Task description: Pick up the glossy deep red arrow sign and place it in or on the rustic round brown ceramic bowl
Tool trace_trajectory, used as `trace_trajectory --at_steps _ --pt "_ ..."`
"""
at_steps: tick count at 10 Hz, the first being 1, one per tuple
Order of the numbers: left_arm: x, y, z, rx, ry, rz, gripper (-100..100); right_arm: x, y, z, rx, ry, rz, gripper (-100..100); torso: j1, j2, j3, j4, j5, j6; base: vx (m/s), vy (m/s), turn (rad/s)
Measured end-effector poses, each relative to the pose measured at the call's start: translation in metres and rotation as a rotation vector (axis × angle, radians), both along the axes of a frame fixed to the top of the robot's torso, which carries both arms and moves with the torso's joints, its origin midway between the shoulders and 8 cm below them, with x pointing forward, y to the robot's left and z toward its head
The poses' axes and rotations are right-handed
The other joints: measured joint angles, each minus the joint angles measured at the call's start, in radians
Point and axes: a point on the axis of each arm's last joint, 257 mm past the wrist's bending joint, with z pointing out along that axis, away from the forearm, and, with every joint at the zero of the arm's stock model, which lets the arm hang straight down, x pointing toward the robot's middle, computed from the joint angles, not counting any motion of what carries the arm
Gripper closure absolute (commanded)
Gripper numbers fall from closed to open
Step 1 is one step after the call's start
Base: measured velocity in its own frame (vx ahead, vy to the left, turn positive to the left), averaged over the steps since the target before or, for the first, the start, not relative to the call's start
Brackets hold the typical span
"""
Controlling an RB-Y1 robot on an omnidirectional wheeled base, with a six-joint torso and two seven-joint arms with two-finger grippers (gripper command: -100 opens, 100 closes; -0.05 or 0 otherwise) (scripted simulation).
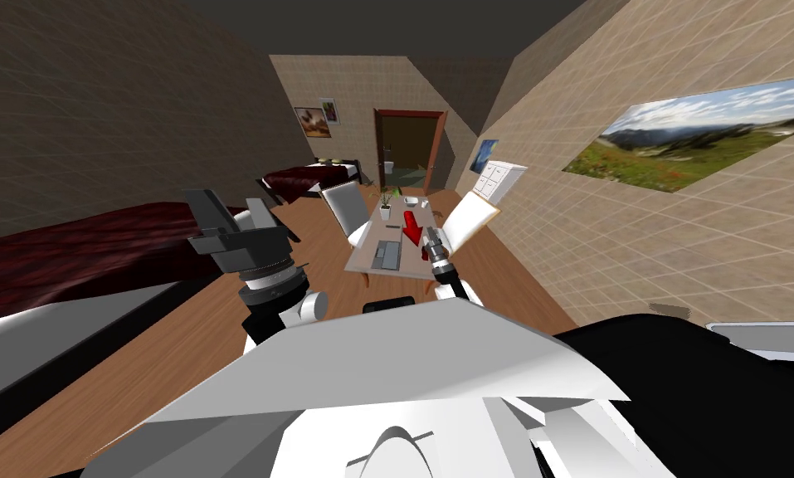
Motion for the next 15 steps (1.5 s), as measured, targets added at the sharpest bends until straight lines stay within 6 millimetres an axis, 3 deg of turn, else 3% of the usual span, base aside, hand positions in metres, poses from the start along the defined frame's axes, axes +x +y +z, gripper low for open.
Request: trace_trajectory --at_steps 3,7,9,13,15 --pt "0.0 0.0 0.0 0.0 0.0 0.0 0 0.012 0.0 -0.024 -0.095 0.071 -0.008 -100 -0.001 0.0 0.0 0.0 0.0 0.0 -0.014 0.017 0.059" --pt "0.0 0.0 0.0 0.0 0.0 0.0 0 0.025 -0.008 -0.079 -0.247 0.2 -0.027 -100 -0.001 0.0 0.0 0.0 0.0 0.0 -0.017 0.012 0.064" --pt "0.0 0.0 0.0 0.0 0.0 0.0 0 0.029 -0.012 -0.095 -0.3 0.243 -0.033 -100 -0.001 0.0 0.0 0.0 0.0 0.0 -0.028 0.014 0.1" --pt "0.0 0.0 0.0 0.0 0.0 0.0 0 0.04 -0.035 -0.15 -0.458 0.387 -0.06 -100 -0.002 0.002 0.001 0.0 0.0 0.0 -0.03 0.002 0.108" --pt "0.0 0.0 0.0 0.0 0.0 0.0 0 0.031 -0.05 -0.174 -0.519 0.459 -0.076 -100 -0.003 0.001 0.001 0.0 -0.001 0.0 -0.008 -0.01 0.088"
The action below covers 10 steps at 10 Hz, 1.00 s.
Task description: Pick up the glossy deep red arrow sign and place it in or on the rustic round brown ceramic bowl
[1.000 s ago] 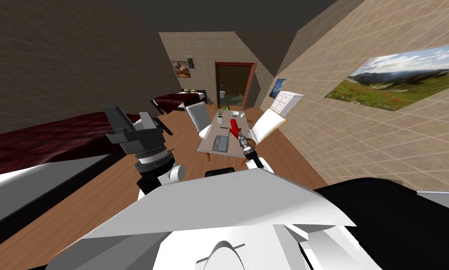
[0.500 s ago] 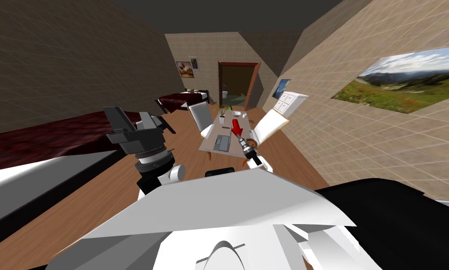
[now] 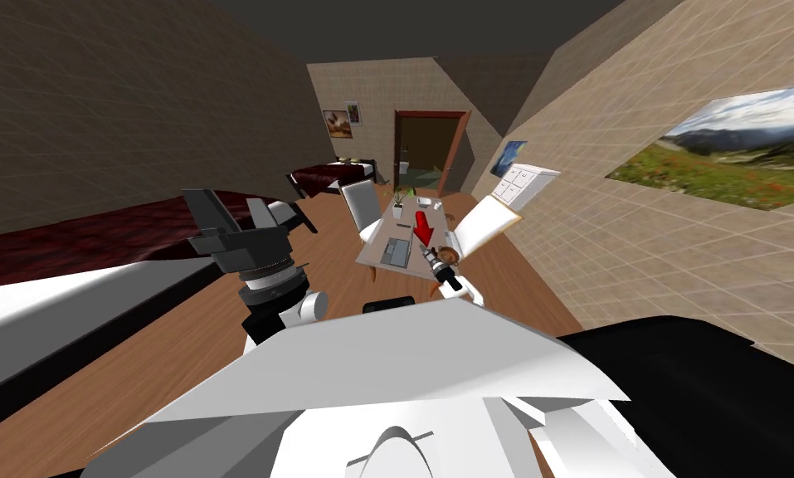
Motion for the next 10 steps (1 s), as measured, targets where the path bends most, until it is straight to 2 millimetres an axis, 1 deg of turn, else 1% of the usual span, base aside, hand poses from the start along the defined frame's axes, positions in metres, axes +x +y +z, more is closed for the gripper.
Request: trace_trajectory --at_steps 2,3,4,5,6,8,9,10 --pt "0.0 0.0 0.0 0.0 0.0 0.0 0 0.005 -0.018 -0.022 -0.056 0.056 -0.016 -100 0.0 -0.001 -0.001 0.0 0.0 0.0 -0.006 -0.01 0.114" --pt "0.0 0.0 0.0 0.0 0.0 0.0 0 0.005 -0.022 -0.029 -0.077 0.079 -0.023 -100 0.0 -0.001 -0.001 0.0 0.0 0.0 -0.006 -0.01 0.144" --pt "0.0 0.0 0.0 0.0 0.0 0.0 0 0.003 -0.031 -0.042 -0.11 0.116 -0.035 -100 0.0 -0.001 -0.001 0.0 0.0 0.0 -0.01 -0.015 0.278" --pt "0.0 0.0 0.0 0.0 0.0 0.0 0 0.002 -0.047 -0.056 -0.155 0.156 -0.048 -100 0.0 -0.001 -0.001 0.0 0.0 0.0 -0.009 -0.019 0.091" --pt "0.0 0.0 0.0 0.0 0.0 0.0 0 0.002 -0.055 -0.067 -0.179 0.187 -0.059 -100 0.0 -0.001 -0.001 0.0 0.0 0.0 -0.008 -0.016 0.152" --pt "0.0 0.0 0.0 0.0 0.0 0.0 0 -0.006 -0.074 -0.084 -0.232 0.254 -0.084 -100 0.0 -0.001 -0.001 0.0 0.0 0.0 -0.005 -0.013 0.122" --pt "0.0 0.0 0.0 0.0 0.0 0.0 0 -0.007 -0.089 -0.094 -0.26 0.286 -0.099 -100 0.0 -0.001 -0.001 0.0 0.0 0.0 -0.004 -0.015 0.109" --pt "0.0 0.0 0.0 0.0 0.0 0.0 0 -0.009 -0.098 -0.102 -0.277 0.312 -0.11 -100 0.0 -0.001 -0.001 0.0 0.0 0.0 -0.004 -0.016 0.19"
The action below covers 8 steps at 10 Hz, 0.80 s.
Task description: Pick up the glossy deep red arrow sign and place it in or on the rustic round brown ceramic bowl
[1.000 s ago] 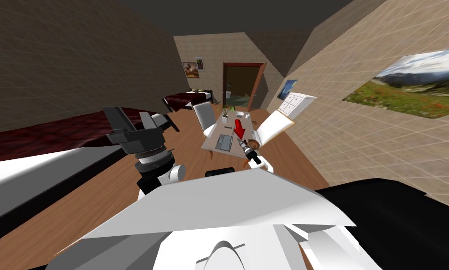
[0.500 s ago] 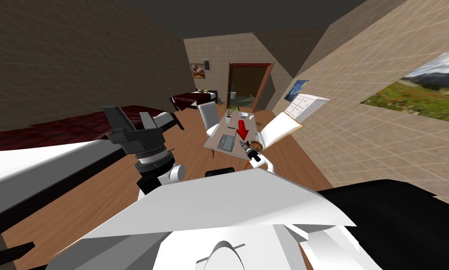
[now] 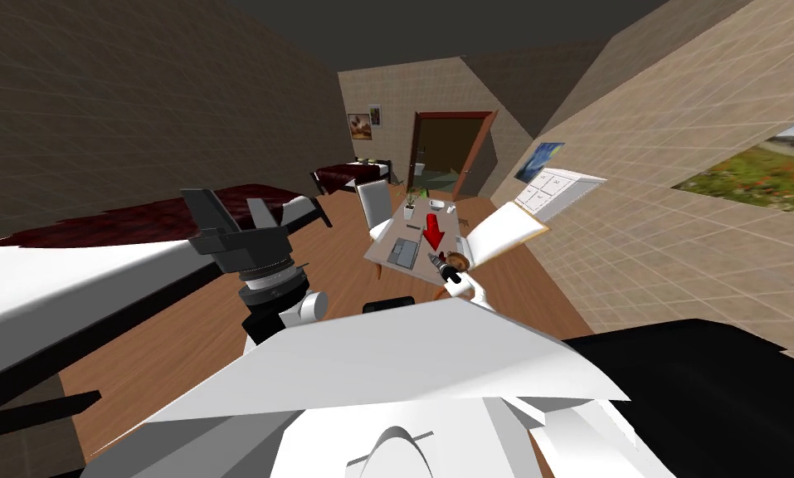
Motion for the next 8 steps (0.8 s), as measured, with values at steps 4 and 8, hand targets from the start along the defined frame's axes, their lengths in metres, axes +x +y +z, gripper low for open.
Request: trace_trajectory --at_steps 4,8 --pt "0.0 0.0 0.0 0.0 0.0 0.0 0 -0.024 -0.055 -0.041 -0.108 0.148 -0.076 -100 -0.001 0.0 0.0 0.0 0.0 0.0 -0.008 -0.024 0.168" --pt "0.0 0.0 0.0 0.0 0.0 0.0 0 -0.046 -0.098 -0.063 -0.178 0.265 -0.148 -100 0.0 0.0 0.0 0.0 0.0 0.0 -0.004 -0.02 0.15"
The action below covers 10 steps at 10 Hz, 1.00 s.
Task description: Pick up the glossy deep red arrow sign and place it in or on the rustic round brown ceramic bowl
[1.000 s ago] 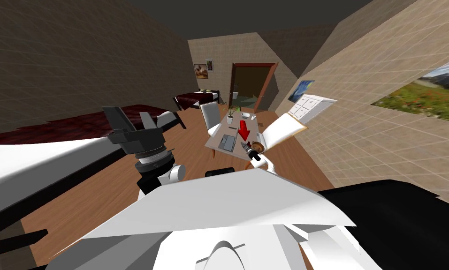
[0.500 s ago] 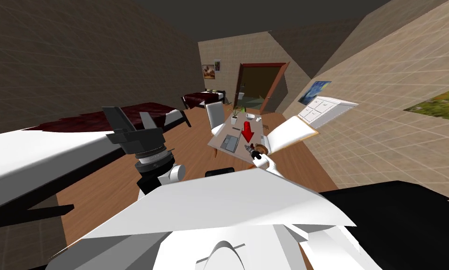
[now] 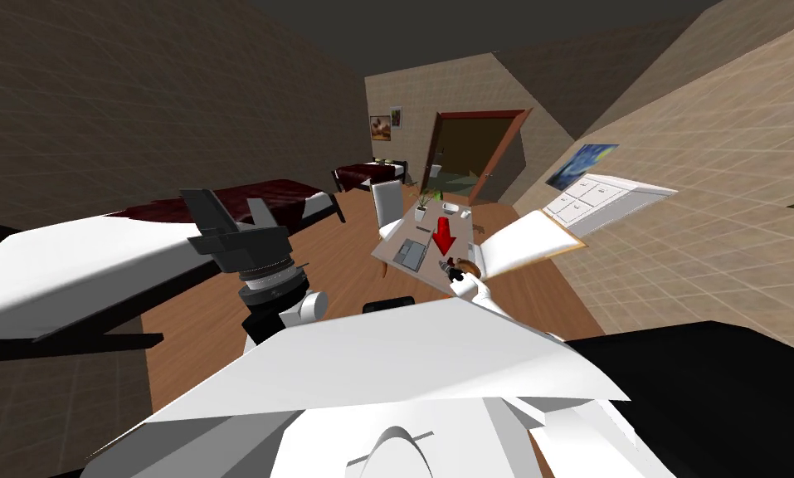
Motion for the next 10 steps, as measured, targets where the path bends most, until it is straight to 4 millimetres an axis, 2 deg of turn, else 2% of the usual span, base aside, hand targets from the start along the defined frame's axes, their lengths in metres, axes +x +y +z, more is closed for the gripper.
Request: trace_trajectory --at_steps 3,8,10 --pt "0.0 0.0 0.0 0.0 0.0 0.0 0 -0.013 -0.028 -0.017 -0.04 0.072 -0.053 -100 0.0 0.0 0.0 0.0 0.0 0.001 0.0 -0.021 0.172" --pt "0.0 0.0 0.0 0.0 0.0 0.0 0 -0.051 -0.076 -0.033 -0.104 0.207 -0.17 -100 -0.001 0.0 0.0 0.0 0.0 0.001 -0.005 -0.029 0.177" --pt "0.0 0.0 0.0 0.0 0.0 0.0 0 -0.067 -0.098 -0.041 -0.123 0.261 -0.227 -100 -0.001 -0.001 0.0 0.0 0.0 0.0 -0.003 -0.04 0.3"
